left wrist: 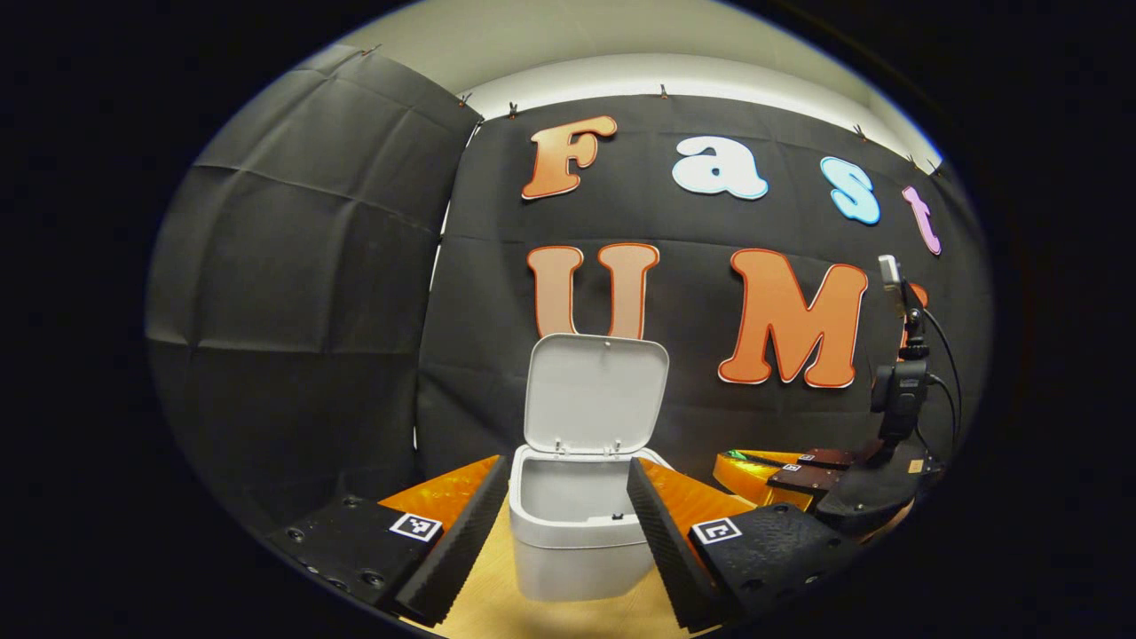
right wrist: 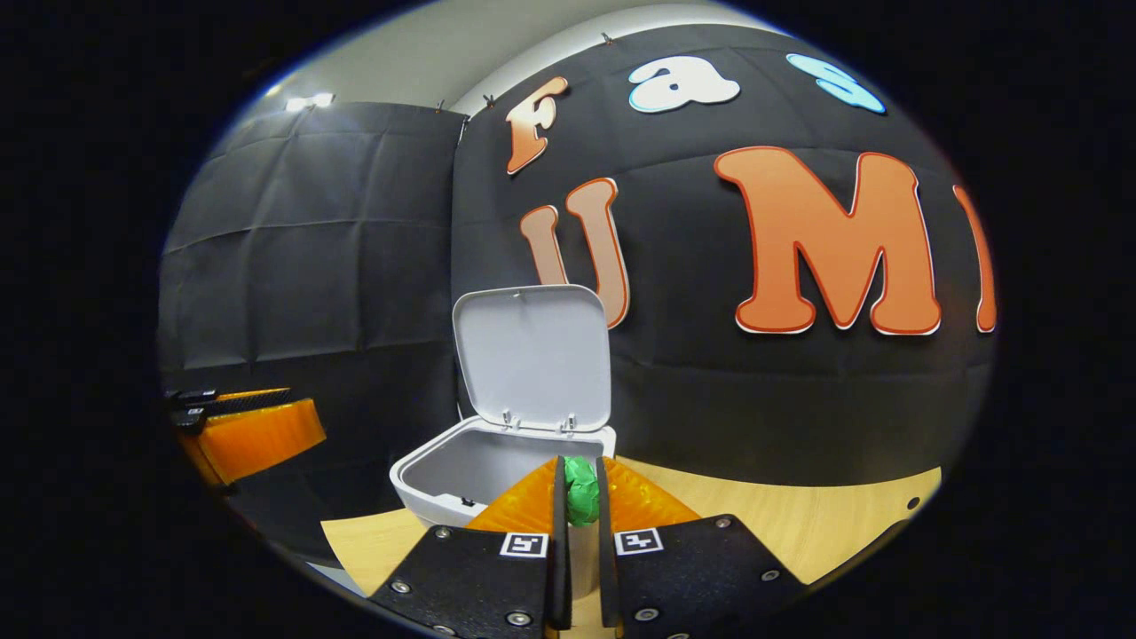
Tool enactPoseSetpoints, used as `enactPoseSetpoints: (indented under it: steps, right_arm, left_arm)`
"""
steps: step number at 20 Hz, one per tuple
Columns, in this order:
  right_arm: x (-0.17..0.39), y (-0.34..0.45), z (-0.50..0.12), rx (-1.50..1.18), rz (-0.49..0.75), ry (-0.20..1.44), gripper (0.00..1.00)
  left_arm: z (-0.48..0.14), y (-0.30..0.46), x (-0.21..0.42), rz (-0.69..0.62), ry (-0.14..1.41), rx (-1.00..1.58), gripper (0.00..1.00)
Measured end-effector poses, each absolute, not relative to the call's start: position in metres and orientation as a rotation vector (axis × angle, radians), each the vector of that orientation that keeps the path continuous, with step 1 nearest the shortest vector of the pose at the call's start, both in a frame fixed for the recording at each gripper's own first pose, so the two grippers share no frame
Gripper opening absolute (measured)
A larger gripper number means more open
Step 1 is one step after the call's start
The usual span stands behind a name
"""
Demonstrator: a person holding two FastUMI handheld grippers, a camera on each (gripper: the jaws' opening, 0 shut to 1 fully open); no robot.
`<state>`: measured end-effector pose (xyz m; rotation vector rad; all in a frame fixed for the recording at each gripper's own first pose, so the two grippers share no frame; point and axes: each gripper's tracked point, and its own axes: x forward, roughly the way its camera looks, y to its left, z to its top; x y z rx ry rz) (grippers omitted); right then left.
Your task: Press the lid of the desktop garbage bin to open it, pick up the crumpled paper on the desktop and throw it into the bin, then pick up the pop can on the desktop and drop it into the bin, and finally close the garbage bin lid.
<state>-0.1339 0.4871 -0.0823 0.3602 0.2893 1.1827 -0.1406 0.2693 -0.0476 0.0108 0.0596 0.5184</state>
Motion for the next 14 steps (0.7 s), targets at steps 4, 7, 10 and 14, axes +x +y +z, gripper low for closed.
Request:
enactPoseSetpoints:
  steps: [4, 7, 10, 14]
  right_arm:
    - [-0.142, 0.511, -0.08, 0.351, 1.204, 0.289, 0.12]
    - [-0.142, 0.524, -0.079, 0.357, 1.205, 0.296, 0.12]
    - [-0.139, 0.537, -0.073, 0.37, 1.2, 0.291, 0.12]
    - [-0.142, 0.548, -0.072, 0.366, 1.205, 0.286, 0.12]
  left_arm:
    - [-0.047, 0.283, -0.143, 0.536, 0.057, 0.021, 0.86]
    - [-0.047, 0.291, -0.143, 0.542, 0.057, 0.027, 0.86]
    - [-0.049, 0.298, -0.145, 0.548, 0.059, 0.034, 0.86]
    - [-0.046, 0.307, -0.146, 0.556, 0.053, 0.043, 0.83]
